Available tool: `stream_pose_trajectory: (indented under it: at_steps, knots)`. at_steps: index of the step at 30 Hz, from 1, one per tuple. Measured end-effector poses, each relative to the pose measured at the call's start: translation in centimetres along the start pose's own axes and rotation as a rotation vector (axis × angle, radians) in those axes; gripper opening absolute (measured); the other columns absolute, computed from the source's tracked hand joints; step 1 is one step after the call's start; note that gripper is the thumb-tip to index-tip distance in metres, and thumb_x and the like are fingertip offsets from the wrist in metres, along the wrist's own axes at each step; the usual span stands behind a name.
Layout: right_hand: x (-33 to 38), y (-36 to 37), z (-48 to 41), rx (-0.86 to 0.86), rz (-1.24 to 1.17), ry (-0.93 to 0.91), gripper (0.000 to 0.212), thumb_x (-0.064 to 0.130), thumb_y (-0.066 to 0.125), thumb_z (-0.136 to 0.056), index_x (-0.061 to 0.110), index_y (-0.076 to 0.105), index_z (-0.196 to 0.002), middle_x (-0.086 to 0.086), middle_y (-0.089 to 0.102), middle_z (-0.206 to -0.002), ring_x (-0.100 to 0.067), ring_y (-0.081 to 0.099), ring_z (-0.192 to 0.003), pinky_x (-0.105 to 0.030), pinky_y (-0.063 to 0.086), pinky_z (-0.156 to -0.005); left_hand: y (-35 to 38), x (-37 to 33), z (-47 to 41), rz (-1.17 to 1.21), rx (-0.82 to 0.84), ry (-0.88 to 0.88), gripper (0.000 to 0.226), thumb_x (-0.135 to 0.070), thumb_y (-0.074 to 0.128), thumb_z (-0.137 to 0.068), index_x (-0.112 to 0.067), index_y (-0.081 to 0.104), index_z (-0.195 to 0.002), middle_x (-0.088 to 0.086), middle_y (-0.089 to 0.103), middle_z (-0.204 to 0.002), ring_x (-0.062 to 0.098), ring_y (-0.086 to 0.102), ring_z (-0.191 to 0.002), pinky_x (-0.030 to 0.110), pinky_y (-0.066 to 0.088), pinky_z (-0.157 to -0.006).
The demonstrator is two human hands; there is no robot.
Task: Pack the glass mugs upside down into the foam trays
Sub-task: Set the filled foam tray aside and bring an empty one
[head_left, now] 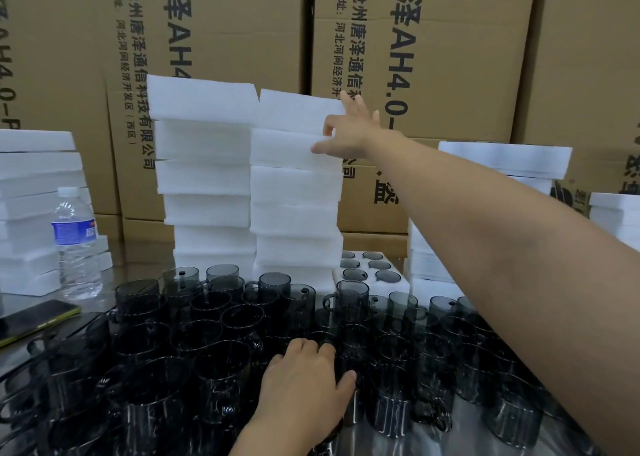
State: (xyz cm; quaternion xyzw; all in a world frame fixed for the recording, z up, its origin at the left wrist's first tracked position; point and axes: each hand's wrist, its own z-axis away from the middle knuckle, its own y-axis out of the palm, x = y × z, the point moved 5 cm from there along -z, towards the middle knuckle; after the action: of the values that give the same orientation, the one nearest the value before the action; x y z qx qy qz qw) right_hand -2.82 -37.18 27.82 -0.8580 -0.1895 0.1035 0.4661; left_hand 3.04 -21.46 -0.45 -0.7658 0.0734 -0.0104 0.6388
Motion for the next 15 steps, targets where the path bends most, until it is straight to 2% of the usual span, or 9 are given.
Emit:
stream_pose_trajectory:
  at_steps: [2, 4, 7, 9, 12, 15]
  knots:
    - [0.2, -0.2, 0.0, -0.004, -0.008, -0.019, 0.042, 0.050, 0.055, -0.087, 0.016, 0.064, -0.109, -0.005, 0.001, -0.159, -0.028, -0.002, -0.145, -0.053, 0.002, -0.115, 0.0, 0.0, 0.0, 0.001, 0.001, 0.001, 0.057, -0.056, 0.027, -0.098, -0.022, 0.035, -0.143, -0.003, 0.043, -0.141, 0.015, 0.029, -0.135, 0.035, 0.031, -0.107]
    - [0.1, -0.5, 0.0, -0.031, -0.041, -0.021, 0.047, 0.049, 0.050, -0.089, 0.008, 0.070, -0.098, 0.000, 0.010, -0.155, -0.026, 0.018, -0.138, -0.048, 0.020, -0.112, 0.0, 0.0, 0.0, 0.000, 0.001, -0.001, 0.057, -0.055, 0.027, -0.098, -0.022, 0.035, -0.143, -0.003, 0.043, -0.141, 0.015, 0.029, -0.135, 0.034, 0.031, -0.107]
    - [0.1, -1.2, 0.2, -0.076, -0.111, -0.062, 0.050, 0.043, 0.046, -0.092, 0.000, 0.070, -0.084, 0.000, 0.019, -0.146, -0.021, 0.051, -0.108, -0.039, 0.039, -0.096, 0.0, 0.0, 0.0, 0.001, 0.004, 0.001, 0.057, -0.055, 0.027, -0.098, -0.021, 0.035, -0.143, -0.003, 0.043, -0.141, 0.015, 0.028, -0.135, 0.034, 0.031, -0.108]
    - [0.0, -1.6, 0.4, -0.125, -0.149, -0.090, 0.047, 0.038, 0.046, -0.094, -0.001, 0.065, -0.074, -0.003, 0.027, -0.136, -0.019, 0.053, -0.095, -0.035, 0.040, -0.090, 0.0, 0.0, 0.0, 0.010, 0.006, -0.001, 0.057, -0.055, 0.027, -0.098, -0.022, 0.034, -0.144, -0.004, 0.042, -0.141, 0.014, 0.028, -0.135, 0.034, 0.031, -0.108]
    - [-0.6, -2.4, 1.0, -0.238, -0.199, -0.098, 0.042, 0.034, 0.048, -0.094, 0.006, 0.058, -0.064, 0.001, 0.031, -0.119, -0.013, 0.048, -0.093, -0.032, 0.038, -0.086, -0.1, 0.1, 0.0, 0.024, 0.003, -0.007, 0.057, -0.056, 0.027, -0.098, -0.023, 0.034, -0.144, -0.005, 0.042, -0.142, 0.013, 0.028, -0.135, 0.033, 0.031, -0.108]
    - [-2.1, -3.0, 2.3, -0.364, -0.266, -0.066, 0.040, 0.030, 0.050, -0.094, 0.004, 0.059, -0.065, 0.002, 0.033, -0.115, -0.012, 0.048, -0.091, -0.030, 0.038, -0.079, -0.1, 0.2, -0.1, 0.025, 0.000, -0.010, 0.058, -0.057, 0.026, -0.097, -0.024, 0.034, -0.144, -0.006, 0.042, -0.142, 0.012, 0.028, -0.135, 0.032, 0.032, -0.107]
